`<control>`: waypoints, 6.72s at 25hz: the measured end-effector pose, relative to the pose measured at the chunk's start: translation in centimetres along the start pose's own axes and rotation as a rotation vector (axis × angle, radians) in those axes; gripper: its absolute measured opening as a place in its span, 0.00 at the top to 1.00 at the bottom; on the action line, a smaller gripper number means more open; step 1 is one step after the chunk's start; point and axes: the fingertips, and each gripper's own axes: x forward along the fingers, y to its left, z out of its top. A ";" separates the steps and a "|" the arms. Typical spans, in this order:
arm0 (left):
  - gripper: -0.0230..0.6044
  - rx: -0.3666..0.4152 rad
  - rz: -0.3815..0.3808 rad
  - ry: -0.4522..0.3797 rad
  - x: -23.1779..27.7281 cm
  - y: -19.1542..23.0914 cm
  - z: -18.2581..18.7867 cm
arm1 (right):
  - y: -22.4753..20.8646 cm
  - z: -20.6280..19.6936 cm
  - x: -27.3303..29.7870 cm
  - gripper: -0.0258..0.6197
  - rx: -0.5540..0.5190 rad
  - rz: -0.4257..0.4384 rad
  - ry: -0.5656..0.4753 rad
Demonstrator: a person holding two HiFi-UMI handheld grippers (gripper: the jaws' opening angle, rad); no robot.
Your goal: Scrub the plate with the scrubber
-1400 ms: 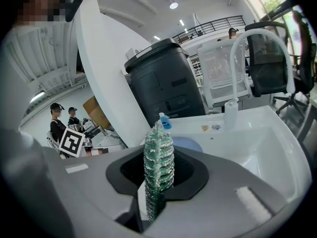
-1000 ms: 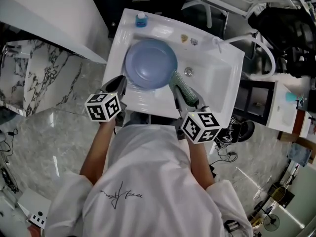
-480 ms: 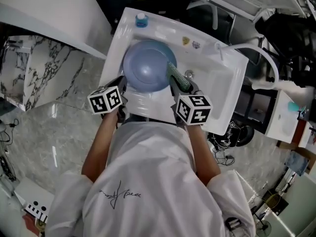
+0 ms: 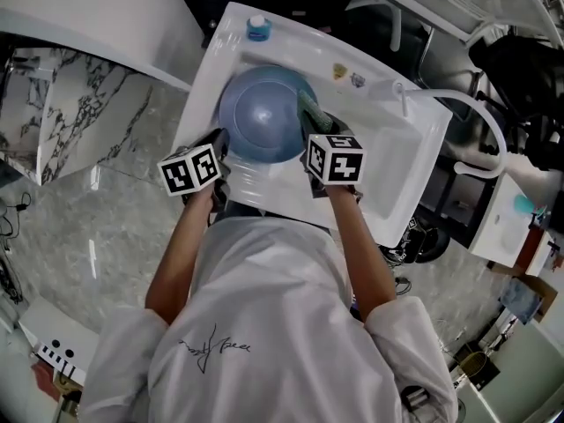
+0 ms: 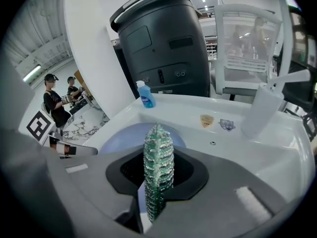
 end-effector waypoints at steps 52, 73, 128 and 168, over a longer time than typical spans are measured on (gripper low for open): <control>0.76 -0.084 -0.032 0.071 1.9 1.4 -0.6 | 1.4 2.3 11.2 0.87 -0.221 -0.154 0.187; 0.77 -0.126 -0.026 0.067 1.9 1.9 -0.4 | 6.1 2.3 13.1 0.87 -0.329 -0.071 0.198; 0.77 -0.186 -0.089 0.055 1.7 2.0 0.0 | 14.3 -2.4 11.1 0.87 -0.798 0.266 0.226; 0.78 -0.225 -0.085 0.059 1.9 2.4 0.0 | 14.6 -7.8 7.2 0.86 -1.274 0.382 0.238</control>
